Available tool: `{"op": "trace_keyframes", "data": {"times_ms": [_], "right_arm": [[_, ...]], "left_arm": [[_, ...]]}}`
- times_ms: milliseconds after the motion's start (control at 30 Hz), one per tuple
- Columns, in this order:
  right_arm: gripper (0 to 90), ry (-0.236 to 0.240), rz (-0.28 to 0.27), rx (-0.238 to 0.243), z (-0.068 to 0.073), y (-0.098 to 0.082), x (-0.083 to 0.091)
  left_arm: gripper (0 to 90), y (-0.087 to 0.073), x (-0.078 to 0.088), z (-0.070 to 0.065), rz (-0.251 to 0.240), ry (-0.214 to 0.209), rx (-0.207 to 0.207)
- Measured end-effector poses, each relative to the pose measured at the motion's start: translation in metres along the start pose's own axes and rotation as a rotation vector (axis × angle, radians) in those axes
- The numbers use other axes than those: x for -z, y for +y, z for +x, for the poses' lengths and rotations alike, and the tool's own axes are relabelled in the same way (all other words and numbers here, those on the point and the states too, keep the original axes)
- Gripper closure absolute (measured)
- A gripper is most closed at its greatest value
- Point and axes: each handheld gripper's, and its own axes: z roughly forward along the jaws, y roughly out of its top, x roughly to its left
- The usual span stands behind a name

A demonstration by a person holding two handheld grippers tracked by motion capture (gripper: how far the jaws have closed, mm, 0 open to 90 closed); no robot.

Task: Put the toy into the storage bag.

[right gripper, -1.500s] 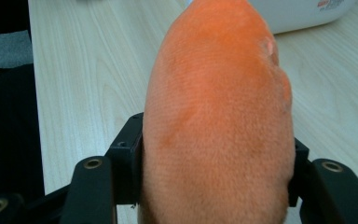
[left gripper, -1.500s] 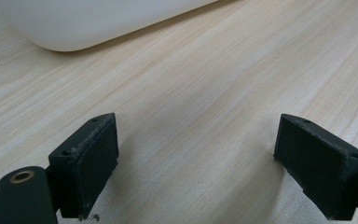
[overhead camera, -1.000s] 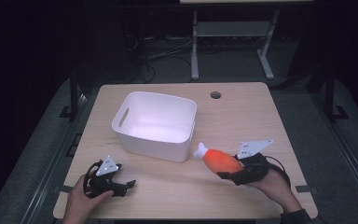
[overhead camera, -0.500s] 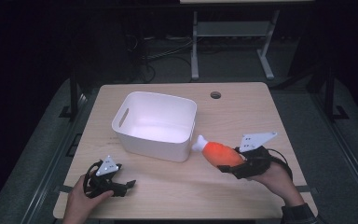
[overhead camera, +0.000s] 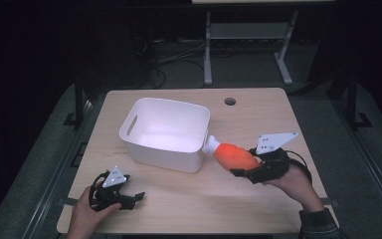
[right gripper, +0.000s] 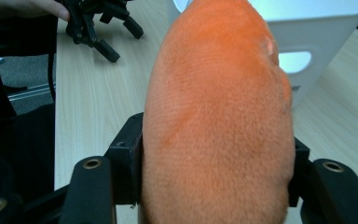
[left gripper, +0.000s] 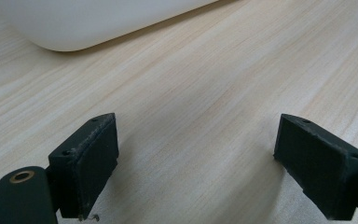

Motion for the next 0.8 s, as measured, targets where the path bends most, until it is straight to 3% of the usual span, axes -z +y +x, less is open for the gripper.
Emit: {"op": "trace_keyframes", "data": {"times_ms": [500, 800], "right_arm": [[40.8, 0.02, -0.027, 0.025, -0.011, 0.027, -0.002], [40.8, 0.032, -0.027, 0.054, -0.016, 0.048, -0.011]], "left_arm": [[12.7, 0.0, 0.0, 0.0, 0.0, 0.001, -0.002], [12.8, 0.0, 0.0, 0.0, 0.0, 0.001, -0.003]]}}
